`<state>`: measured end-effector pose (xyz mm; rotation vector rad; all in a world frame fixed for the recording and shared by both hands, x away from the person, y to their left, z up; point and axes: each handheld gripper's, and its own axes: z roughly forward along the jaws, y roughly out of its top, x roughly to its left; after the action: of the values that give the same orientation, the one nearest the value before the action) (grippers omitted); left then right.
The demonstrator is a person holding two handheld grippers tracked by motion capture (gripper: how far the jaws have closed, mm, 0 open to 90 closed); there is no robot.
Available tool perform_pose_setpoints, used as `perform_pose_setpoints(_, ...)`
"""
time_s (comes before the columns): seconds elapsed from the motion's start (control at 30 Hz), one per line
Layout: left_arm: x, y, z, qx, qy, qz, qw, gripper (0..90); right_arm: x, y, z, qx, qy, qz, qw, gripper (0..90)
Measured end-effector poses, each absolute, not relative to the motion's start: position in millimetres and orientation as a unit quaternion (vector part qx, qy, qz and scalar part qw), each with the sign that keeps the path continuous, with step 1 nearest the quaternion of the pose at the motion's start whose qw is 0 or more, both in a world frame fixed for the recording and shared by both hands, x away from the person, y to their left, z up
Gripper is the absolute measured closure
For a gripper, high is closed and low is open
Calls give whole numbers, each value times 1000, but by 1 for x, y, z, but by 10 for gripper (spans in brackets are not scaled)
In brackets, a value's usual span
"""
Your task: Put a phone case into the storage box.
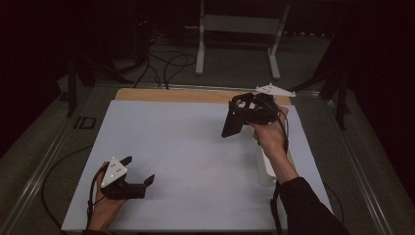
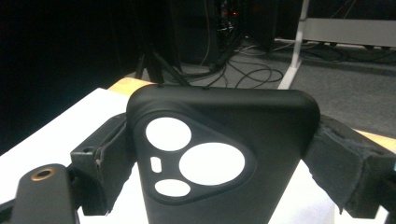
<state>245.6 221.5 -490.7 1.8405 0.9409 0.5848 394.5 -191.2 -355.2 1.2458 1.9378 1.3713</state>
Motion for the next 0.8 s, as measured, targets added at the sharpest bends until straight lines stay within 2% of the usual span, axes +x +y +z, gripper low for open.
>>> perform_pose_setpoints(0.8, 246, 222, -491, 753, 386, 238, 478, 2, 417, -211, -341, 475, 682, 488, 266, 139)
